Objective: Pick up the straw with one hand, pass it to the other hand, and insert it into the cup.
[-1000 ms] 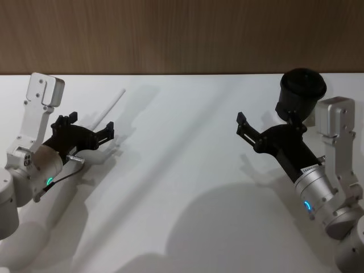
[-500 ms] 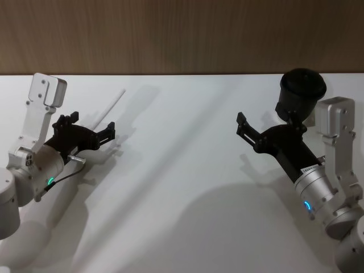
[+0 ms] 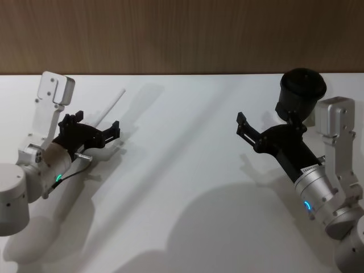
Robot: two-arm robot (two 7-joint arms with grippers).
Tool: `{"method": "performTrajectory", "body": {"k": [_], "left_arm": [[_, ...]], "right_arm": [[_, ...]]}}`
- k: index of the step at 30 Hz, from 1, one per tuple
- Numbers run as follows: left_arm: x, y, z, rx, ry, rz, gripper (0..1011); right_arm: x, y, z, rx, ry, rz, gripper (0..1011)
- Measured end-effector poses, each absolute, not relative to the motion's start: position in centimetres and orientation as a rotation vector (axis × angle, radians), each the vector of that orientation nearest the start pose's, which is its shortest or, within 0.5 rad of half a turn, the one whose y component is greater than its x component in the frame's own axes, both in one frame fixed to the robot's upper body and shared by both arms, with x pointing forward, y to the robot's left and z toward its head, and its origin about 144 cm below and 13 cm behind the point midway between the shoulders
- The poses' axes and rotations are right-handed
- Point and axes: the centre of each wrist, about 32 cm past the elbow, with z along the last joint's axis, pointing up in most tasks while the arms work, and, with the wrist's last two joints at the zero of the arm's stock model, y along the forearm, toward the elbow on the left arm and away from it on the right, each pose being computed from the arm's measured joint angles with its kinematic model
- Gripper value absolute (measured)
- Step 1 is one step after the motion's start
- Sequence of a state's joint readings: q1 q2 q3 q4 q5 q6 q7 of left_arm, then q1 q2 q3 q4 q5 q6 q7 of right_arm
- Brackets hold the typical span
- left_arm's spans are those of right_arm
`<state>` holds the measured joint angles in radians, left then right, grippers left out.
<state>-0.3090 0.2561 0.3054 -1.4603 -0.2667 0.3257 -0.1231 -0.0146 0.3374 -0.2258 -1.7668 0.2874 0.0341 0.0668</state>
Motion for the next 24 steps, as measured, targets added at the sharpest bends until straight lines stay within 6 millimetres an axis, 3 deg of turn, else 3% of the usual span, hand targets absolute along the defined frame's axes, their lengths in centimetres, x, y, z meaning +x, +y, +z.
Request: {"method": "performTrajectory", "body": {"k": [13, 24], "left_arm": [[53.9, 20.4, 119.6, 0.237, 0.123, 1.196, 1003], [54.0, 20.6, 119.3, 0.197, 0.158, 1.217, 1003]], "right_arm": [[44.3, -23.7, 118.9, 0.026, -0.075, -1.229, 1001], [44.3, -23.7, 118.9, 0.026, -0.075, -1.229, 1001]]}}
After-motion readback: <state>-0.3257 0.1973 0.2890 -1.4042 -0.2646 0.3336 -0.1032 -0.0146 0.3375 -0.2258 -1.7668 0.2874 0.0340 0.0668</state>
